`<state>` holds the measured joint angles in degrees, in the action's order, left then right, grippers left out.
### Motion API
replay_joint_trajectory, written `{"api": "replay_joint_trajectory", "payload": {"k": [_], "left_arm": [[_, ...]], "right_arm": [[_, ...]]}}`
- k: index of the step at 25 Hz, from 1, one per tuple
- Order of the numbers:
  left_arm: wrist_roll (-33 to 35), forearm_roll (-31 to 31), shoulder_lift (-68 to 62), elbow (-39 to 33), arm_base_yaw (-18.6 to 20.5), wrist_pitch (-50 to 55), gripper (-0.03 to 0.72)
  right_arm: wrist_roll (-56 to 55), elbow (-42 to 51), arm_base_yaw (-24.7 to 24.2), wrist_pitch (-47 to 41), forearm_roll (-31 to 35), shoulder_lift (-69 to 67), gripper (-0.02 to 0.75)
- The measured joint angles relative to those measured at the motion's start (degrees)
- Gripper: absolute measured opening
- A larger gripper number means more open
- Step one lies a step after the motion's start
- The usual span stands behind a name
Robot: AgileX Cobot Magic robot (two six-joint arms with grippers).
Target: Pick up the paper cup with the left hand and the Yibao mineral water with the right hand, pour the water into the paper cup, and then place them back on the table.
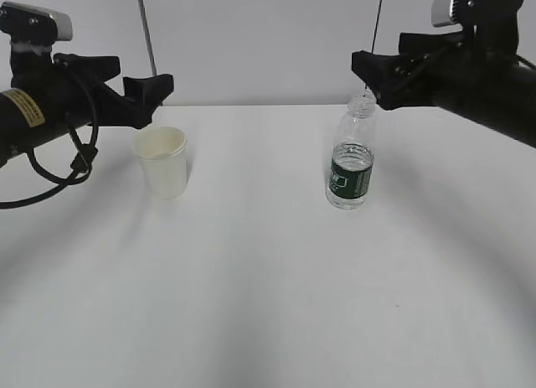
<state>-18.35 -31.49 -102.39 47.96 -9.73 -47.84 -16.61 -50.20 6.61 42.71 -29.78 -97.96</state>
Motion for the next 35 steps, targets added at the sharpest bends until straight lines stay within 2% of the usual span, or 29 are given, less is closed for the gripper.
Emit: {"api": "replay_joint_trajectory", "payload": {"k": [6,20,27,35], "left_arm": [[-4.08,-0.31,7.59,-0.07,0.00,8.83,0.573],[-9.27,1.14,21.45,-0.10,0.00,47.23,0.548],[-8.55,8.25,24.84,-0.10,0.00,69.25,0.530],[6.50,26.23,25.01,2.16,0.00,91.90,0.528]], "right_arm": [[-2.86,-0.43,0.00,-11.40,-0.24,8.92,0.595],[-6.61,-0.48,0.00,-44.50,0.25,22.61,0.593],[-7.32,-0.48,0.00,-59.84,4.67,27.55,0.591],[-5.92,-0.58,0.00,-74.27,13.80,32.64,0.587]]}}
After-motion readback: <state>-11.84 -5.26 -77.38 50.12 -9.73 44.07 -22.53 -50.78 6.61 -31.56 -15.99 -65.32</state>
